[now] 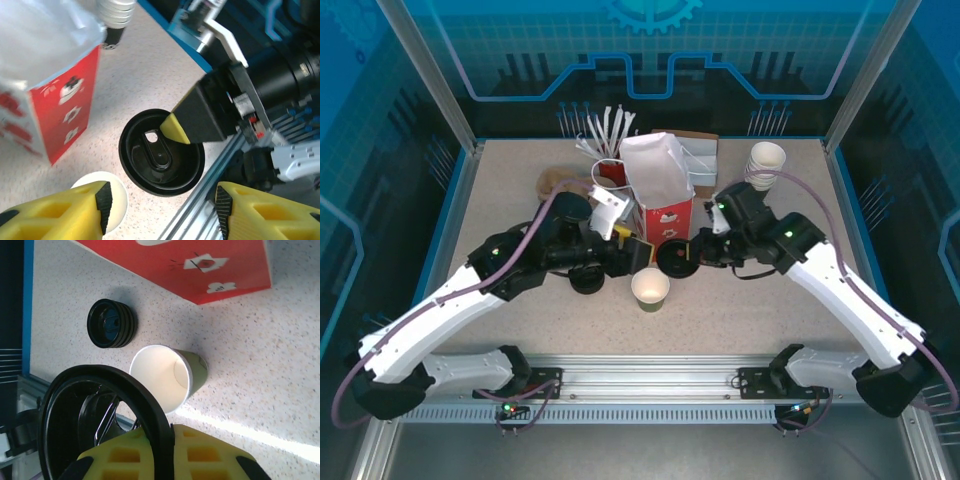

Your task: Pack the takeout coffee

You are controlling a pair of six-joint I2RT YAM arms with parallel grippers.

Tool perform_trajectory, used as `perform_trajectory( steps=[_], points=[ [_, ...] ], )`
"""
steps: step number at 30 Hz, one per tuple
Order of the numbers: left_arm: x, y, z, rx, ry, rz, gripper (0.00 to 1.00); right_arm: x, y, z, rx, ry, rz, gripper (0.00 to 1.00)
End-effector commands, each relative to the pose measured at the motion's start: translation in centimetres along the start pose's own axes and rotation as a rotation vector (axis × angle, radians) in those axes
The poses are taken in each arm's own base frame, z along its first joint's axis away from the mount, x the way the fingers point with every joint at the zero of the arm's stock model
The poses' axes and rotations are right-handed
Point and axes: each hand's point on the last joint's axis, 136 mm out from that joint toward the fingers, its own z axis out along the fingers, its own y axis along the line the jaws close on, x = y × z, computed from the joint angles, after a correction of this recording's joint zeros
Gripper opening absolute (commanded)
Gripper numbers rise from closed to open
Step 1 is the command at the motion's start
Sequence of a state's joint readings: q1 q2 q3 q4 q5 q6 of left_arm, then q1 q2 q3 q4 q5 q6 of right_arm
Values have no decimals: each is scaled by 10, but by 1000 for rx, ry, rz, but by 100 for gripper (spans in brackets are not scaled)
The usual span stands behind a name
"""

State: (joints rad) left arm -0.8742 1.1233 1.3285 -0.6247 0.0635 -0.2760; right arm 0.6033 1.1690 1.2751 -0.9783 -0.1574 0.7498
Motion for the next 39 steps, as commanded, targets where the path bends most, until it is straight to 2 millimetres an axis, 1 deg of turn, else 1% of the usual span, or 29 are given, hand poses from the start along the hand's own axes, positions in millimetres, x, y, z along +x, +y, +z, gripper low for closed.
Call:
perform_trajectory(
  steps=[1,3,5,6,8,11,15,19,22,25,28,32,37,39],
  points=[
    [-15,-25,9,78,-41,220,62,28,-15,-13,-44,114,30,1],
    [-13,-25,20,67,-31,277,63,36,-22,-16,-67,158,43,3],
    [-10,-25,30,69,-20,312,63,46,-32,-16,-51,218,44,3],
    [-9,-26,35,79,-26,336,63,51,-37,-15,-36,243,45,3],
    [-1,-35,43,137,-36,425,61,59,-43,-13,-35,278,56,3],
    [11,-47,52,190,-70,572,61,66,-48,-9,-52,291,83,3],
    [29,-51,62,220,-39,695,62,73,-55,-2,-43,336,98,3],
    [53,-56,72,236,-61,846,68,74,-58,5,-60,349,113,3],
    [66,-57,78,245,-49,871,70,72,-60,9,-66,361,125,3],
    [75,-55,84,239,-38,884,70,70,-60,11,-80,369,132,3],
    [79,-45,89,191,-38,885,71,69,-59,12,-96,371,135,3],
    [90,-40,92,193,-15,903,71,70,-59,14,-110,379,137,3],
    [107,-41,90,249,25,930,71,72,-62,17,-115,390,145,3],
    [110,-38,92,241,33,941,70,73,-61,17,-121,394,146,3]
  ],
)
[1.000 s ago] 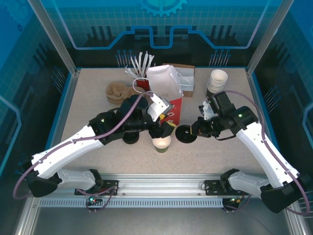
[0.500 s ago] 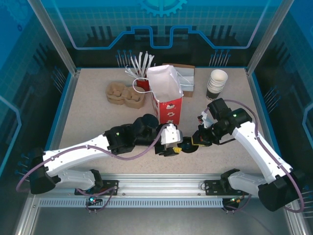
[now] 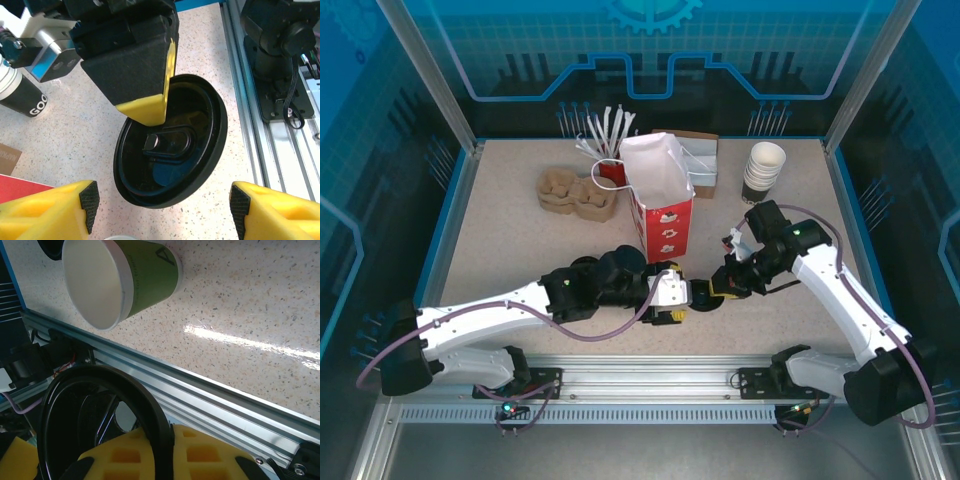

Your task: Pack the takeout coffee

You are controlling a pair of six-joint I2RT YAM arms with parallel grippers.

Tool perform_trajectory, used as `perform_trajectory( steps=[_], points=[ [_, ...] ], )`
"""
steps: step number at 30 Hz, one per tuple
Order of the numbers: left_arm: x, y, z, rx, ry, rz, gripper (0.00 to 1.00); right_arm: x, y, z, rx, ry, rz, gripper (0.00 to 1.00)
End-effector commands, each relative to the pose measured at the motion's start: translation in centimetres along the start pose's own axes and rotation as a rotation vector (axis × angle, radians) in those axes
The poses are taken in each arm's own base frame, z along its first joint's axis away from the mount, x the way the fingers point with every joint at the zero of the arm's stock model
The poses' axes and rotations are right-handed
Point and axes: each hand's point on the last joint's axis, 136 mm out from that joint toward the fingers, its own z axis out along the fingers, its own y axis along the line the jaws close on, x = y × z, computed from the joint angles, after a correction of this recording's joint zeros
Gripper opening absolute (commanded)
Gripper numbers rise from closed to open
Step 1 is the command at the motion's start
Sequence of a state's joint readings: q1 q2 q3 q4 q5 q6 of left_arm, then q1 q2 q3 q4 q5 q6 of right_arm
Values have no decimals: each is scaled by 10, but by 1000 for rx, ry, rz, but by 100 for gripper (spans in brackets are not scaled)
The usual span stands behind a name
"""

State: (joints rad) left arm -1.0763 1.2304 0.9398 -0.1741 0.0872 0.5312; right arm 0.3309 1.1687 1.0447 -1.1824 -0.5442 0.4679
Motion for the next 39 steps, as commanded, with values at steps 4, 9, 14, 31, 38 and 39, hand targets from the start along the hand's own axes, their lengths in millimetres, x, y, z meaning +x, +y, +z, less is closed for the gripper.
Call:
perform_trajectory(
  steps=[4,9,14,31,38,39],
  points=[
    [0,-4,2,19,4,52,63,3,0,2,-33,23,4,3],
    [1,1,10,7,23,50,52,4,0,3,-38,27,3,3],
    [0,7,16,-14,44,54,43,5,0,3,-41,28,5,2],
    [-6,0,20,-16,51,120,36,13,-4,4,-34,48,15,3],
    [-11,-1,17,-11,37,133,30,14,-5,4,-29,50,16,2],
    [-10,-3,18,-6,41,141,29,14,-5,5,-29,50,14,2]
  ],
)
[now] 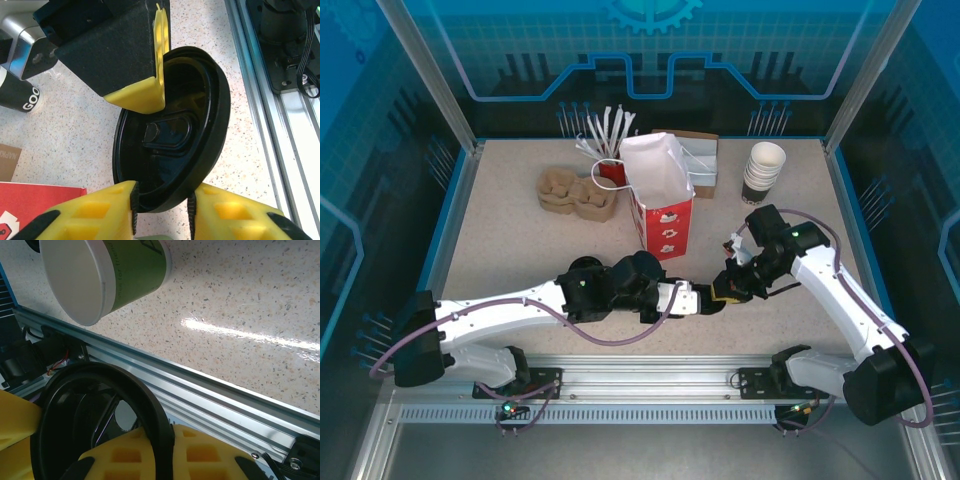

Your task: Pack the takeout coffee

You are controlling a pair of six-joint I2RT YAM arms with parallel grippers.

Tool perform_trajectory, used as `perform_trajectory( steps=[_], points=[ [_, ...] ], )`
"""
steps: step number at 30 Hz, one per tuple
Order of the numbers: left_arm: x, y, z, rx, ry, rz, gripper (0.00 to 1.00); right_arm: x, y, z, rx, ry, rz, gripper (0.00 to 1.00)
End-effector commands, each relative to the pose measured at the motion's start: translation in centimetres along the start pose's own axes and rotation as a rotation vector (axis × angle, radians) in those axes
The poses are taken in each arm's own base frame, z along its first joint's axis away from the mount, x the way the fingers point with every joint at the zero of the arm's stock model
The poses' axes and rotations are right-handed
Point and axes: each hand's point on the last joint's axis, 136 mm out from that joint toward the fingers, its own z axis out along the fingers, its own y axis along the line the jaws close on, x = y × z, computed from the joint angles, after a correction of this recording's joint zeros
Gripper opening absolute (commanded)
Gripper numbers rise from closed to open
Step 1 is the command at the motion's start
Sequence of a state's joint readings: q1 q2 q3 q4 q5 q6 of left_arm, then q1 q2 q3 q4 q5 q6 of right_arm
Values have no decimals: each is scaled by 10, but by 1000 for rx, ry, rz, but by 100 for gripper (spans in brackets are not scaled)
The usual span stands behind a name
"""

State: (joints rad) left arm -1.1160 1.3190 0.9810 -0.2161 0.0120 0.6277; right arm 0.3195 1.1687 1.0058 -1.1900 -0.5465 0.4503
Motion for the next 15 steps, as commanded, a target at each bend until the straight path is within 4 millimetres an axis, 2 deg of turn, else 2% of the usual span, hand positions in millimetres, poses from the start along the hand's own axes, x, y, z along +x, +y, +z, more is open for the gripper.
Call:
perform_trajectory(
  steps=[1,8,15],
  points=[
    [-23,5,-5,-15,-51,44,28,8,5,-2,-39,22,-4,2],
    [-16,4,6,-12,5,74,22,8,6,-2,-45,21,-3,3],
    [-21,9,7,-42,-14,71,16,8,8,-5,-49,15,-4,6]
  ],
)
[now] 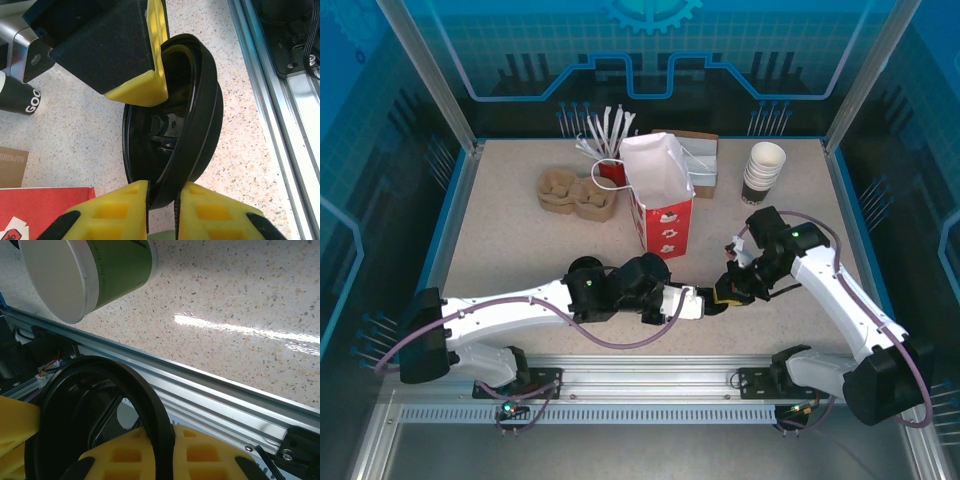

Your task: Pack the takeout coffee

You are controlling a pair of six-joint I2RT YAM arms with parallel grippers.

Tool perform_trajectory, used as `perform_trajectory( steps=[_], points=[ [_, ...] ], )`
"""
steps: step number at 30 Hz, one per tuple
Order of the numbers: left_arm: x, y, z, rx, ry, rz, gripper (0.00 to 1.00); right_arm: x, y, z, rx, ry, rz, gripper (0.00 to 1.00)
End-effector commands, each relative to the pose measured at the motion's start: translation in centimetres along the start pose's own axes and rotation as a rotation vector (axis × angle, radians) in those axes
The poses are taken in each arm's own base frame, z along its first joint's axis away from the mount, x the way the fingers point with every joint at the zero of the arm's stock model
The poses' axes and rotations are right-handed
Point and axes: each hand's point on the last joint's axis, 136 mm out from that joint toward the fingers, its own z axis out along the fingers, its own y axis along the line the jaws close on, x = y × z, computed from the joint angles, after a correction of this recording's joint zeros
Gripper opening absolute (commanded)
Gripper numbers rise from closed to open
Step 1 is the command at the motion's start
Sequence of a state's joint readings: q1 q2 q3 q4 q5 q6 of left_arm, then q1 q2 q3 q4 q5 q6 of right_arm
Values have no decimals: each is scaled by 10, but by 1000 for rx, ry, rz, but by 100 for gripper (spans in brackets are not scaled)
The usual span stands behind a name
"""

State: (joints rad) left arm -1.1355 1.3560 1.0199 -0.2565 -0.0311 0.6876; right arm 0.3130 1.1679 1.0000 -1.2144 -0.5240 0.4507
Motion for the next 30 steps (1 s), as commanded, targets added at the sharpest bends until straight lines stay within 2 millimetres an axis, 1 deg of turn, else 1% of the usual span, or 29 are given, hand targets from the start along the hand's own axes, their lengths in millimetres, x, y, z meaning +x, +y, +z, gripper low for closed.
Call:
perform_trajectory(
  steps=[1,4,6,9,11,15,19,23,26,28,30],
  points=[
    [-23,13,-1,-48,-66,-4,15,4,15,-5,-76,4,-26,7],
    [-25,16,-3,-71,-81,-22,12,3,15,-8,-79,-5,-24,11],
    [-25,17,-5,-76,-91,-34,11,2,16,-11,-78,-20,-25,14],
    [-24,17,-7,-80,-97,-67,12,-1,16,-17,-78,-55,-25,22],
    [-23,18,-9,-79,-98,-95,12,-4,16,-23,-75,-88,-28,27],
    [-20,22,-15,-75,-100,-191,13,-12,14,-43,-63,-193,-25,36],
    [-17,28,-22,-70,-91,-289,13,-20,10,-66,-73,-299,-1,38],
    [-15,30,-32,-53,-105,-359,13,-25,13,-87,-101,-404,-20,38],
    [-13,32,-42,-43,-121,-428,12,-26,19,-96,-116,-475,-85,39],
    [-10,34,-48,-39,-129,-478,12,-24,25,-100,-145,-518,-133,43],
    [-8,35,-54,-28,-140,-536,13,-23,30,-102,-176,-546,-166,44]
  ],
)
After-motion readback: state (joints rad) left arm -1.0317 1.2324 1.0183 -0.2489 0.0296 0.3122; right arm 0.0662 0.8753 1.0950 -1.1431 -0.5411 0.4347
